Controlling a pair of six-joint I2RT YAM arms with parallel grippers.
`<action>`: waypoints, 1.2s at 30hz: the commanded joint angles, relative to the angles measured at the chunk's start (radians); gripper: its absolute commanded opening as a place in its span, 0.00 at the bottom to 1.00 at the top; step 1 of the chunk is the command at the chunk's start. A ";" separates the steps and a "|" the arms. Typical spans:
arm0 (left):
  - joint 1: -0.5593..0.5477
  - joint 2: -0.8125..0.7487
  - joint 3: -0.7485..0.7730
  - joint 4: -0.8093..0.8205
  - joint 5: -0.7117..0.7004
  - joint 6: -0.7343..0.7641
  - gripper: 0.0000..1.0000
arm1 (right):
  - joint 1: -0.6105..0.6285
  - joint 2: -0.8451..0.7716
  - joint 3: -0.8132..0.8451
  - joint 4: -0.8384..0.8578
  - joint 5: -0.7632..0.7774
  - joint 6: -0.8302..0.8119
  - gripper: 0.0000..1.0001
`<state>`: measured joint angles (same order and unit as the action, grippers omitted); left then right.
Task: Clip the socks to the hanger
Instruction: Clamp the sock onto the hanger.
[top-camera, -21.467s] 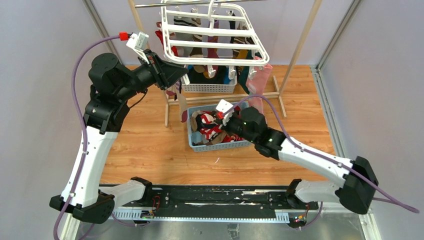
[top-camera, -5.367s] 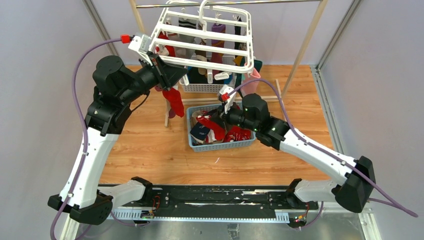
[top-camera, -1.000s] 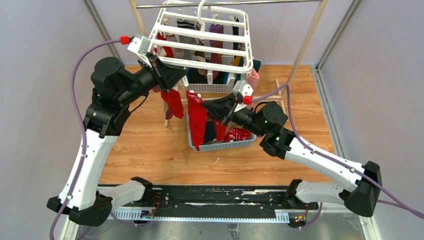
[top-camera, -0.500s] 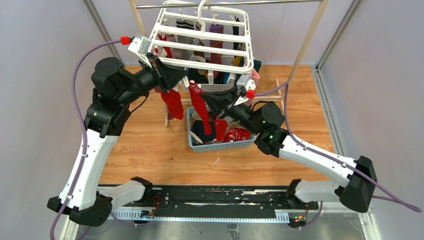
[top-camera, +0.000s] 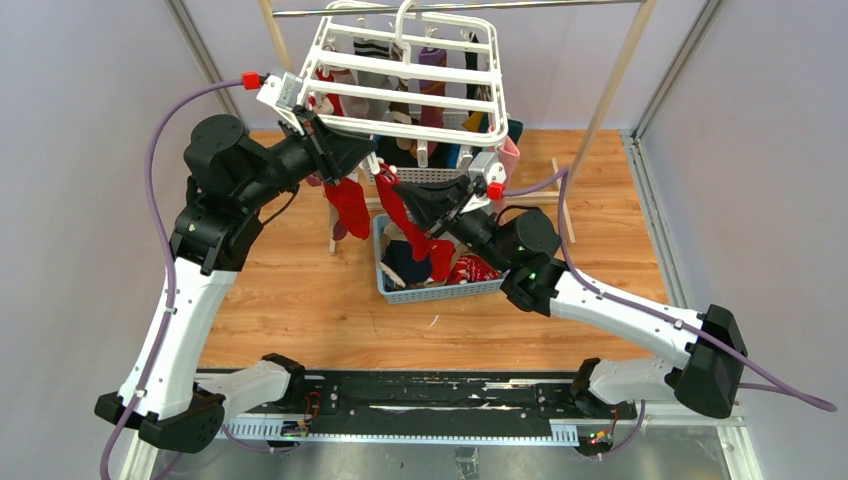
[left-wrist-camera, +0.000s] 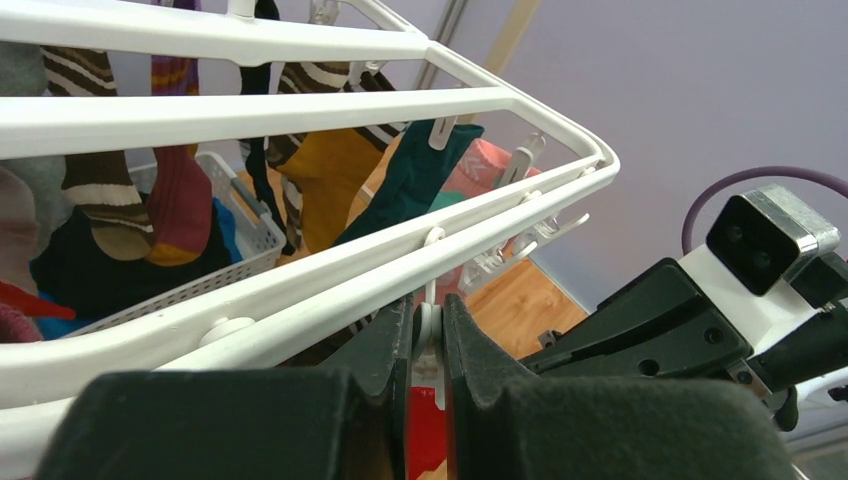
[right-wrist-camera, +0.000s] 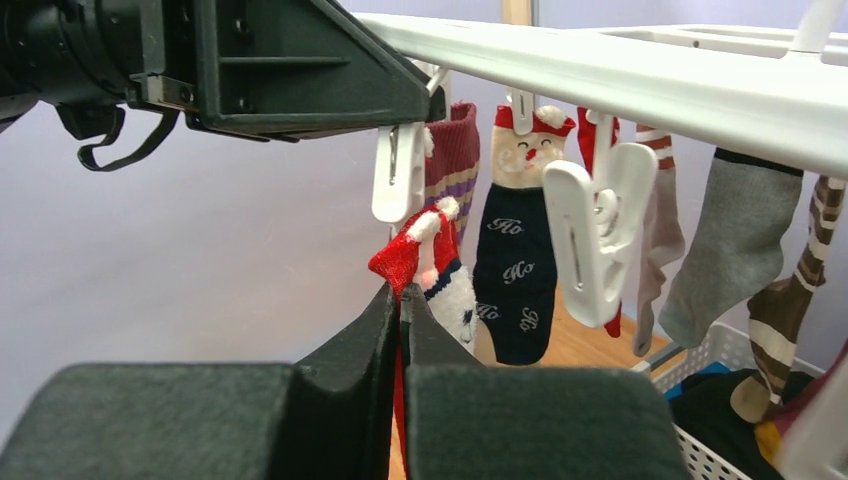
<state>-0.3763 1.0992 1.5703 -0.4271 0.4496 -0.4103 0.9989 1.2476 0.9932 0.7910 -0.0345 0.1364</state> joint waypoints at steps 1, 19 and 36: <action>-0.003 -0.014 -0.015 -0.045 0.050 -0.016 0.04 | 0.031 0.015 0.046 0.058 0.034 -0.022 0.00; -0.003 -0.032 -0.015 -0.049 0.028 -0.009 0.04 | 0.099 0.011 0.040 0.085 0.158 -0.104 0.00; -0.003 -0.015 0.011 -0.037 0.008 -0.006 0.04 | 0.132 0.002 0.022 0.039 0.220 -0.170 0.00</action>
<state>-0.3763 1.0889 1.5635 -0.4210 0.4385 -0.4221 1.1088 1.2736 1.0183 0.8093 0.1535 -0.0040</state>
